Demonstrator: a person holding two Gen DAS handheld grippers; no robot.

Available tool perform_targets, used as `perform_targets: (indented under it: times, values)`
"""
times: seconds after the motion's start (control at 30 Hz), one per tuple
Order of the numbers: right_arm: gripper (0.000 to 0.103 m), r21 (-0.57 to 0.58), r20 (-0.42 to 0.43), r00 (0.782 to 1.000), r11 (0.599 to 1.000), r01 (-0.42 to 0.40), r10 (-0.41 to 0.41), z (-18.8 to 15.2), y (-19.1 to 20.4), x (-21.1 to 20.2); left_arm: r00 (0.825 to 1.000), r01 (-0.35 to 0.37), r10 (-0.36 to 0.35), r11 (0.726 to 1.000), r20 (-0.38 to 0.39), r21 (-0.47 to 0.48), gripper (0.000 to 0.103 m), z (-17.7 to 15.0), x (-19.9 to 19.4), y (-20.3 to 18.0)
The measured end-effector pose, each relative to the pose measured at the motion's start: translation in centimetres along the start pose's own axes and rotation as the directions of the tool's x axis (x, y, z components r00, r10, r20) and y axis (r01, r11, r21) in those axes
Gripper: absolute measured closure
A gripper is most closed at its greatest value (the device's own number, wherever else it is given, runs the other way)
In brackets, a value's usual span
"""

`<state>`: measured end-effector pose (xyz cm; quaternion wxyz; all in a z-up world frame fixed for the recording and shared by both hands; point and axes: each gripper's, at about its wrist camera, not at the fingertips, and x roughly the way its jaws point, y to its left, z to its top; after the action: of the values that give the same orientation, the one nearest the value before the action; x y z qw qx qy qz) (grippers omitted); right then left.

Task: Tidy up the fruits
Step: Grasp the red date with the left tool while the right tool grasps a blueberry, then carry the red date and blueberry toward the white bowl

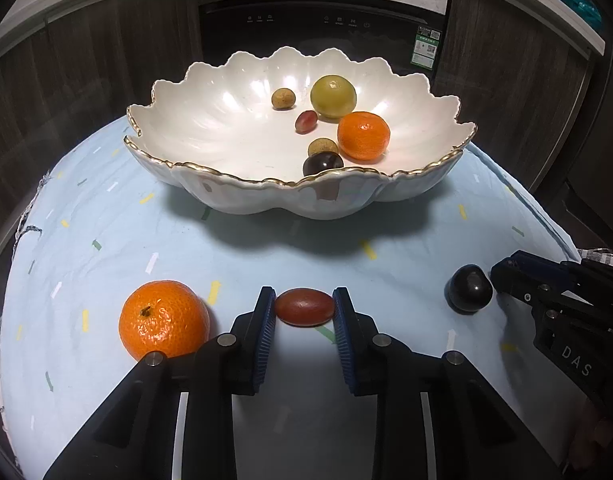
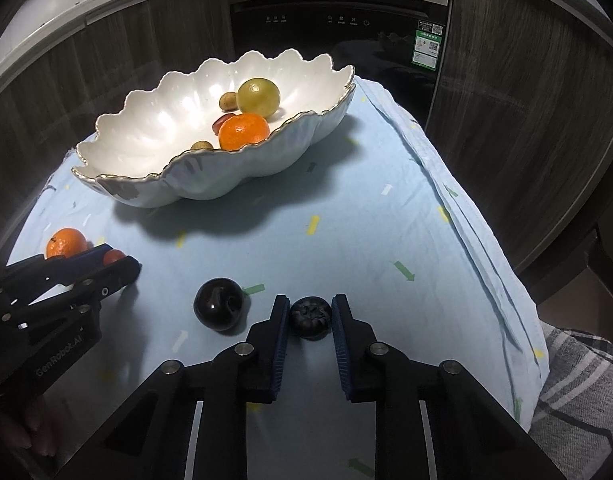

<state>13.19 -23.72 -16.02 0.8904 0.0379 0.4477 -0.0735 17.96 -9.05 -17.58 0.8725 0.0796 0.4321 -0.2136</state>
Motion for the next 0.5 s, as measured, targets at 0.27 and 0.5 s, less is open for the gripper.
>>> perform_targets:
  times: [0.27,0.5]
  values:
    - [0.080,0.005,0.009,1.000,1.000,-0.002,0.002,0.2,-0.1,-0.3,1.000,-0.002,0.002,1.000,-0.007,-0.002,0.074,0.0,-0.3,0.0]
    - [0.080,0.004,0.027,1.000,1.000,-0.006,0.006,0.3,-0.1,-0.8,1.000,-0.005,0.005,1.000,0.007,-0.002,0.074,0.3,-1.1,0.1]
